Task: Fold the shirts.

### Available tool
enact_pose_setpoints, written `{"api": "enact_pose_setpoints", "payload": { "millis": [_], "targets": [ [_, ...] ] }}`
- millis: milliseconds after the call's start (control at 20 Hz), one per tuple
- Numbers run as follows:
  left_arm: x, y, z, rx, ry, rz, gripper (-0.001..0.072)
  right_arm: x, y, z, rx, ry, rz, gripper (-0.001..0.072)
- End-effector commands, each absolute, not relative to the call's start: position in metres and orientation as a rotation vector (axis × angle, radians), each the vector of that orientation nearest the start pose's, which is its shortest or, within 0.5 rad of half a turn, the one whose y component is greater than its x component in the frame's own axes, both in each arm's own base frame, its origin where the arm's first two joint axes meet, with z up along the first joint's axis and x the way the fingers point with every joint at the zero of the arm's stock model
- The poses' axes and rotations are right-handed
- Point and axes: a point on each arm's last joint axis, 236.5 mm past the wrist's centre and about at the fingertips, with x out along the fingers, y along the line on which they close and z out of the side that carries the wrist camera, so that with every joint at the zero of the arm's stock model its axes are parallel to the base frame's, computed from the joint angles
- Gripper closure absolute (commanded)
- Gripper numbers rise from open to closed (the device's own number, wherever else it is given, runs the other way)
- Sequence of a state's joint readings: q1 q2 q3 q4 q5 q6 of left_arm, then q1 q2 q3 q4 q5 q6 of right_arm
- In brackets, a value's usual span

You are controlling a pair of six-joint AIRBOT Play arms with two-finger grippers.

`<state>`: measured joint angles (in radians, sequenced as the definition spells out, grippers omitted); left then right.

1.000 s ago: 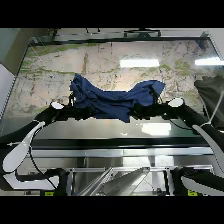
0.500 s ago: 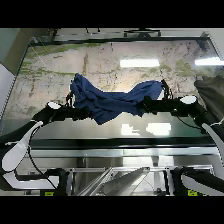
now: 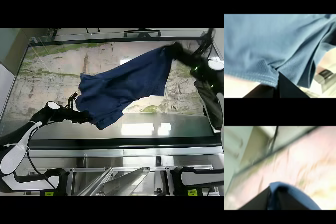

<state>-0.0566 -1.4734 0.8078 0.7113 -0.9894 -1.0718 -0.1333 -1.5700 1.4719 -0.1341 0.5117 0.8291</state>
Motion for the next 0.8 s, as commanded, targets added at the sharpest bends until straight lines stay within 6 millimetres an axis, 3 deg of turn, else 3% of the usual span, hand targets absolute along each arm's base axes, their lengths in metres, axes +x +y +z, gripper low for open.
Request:
{"api": "enact_pose_setpoints", "payload": {
  "millis": [0, 100, 150, 200, 300, 400, 450, 550, 750],
  "targets": [
    [0.318, -0.169, -0.089, -0.483, 1.402, -0.593, 0.0684, 0.659, -0.038, 0.229, 0.717, 0.101, 0.259, 0.016],
    [0.32, -0.169, -0.083, -0.467, 1.379, -0.604, 0.0684, 0.659, -0.032, 0.217, 0.724, 0.146, 0.352, 0.016],
    [0.32, -0.169, -0.082, -0.461, 1.375, -0.608, 0.0684, 0.654, -0.027, 0.209, 0.714, 0.181, 0.392, 0.0236],
    [0.319, -0.169, -0.082, -0.457, 1.375, -0.616, 0.0684, 0.646, -0.02, 0.2, 0.697, 0.228, 0.446, 0.0416],
    [0.314, -0.164, -0.085, -0.423, 1.394, -0.618, 0.0684, 0.629, -0.015, 0.182, 0.714, 0.343, 0.502, 0.0429],
    [0.312, -0.149, -0.087, -0.371, 1.421, -0.616, 0.0684, 0.608, -0.019, 0.155, 0.75, 0.504, 0.514, 0.0608],
    [0.312, -0.14, -0.083, -0.362, 1.435, -0.616, 0.0684, 0.594, -0.019, 0.14, 0.753, 0.597, 0.521, 0.0608],
    [0.315, -0.116, -0.072, -0.36, 1.454, -0.609, 0.0684, 0.56, -0.014, 0.114, 0.734, 0.783, 0.562, 0.0695],
    [0.341, -0.068, -0.051, -0.43, 1.388, -0.525, 0.0684, 0.483, -0.008, 0.047, 0.665, 1.187, 0.481, 0.0697]
  ]
}}
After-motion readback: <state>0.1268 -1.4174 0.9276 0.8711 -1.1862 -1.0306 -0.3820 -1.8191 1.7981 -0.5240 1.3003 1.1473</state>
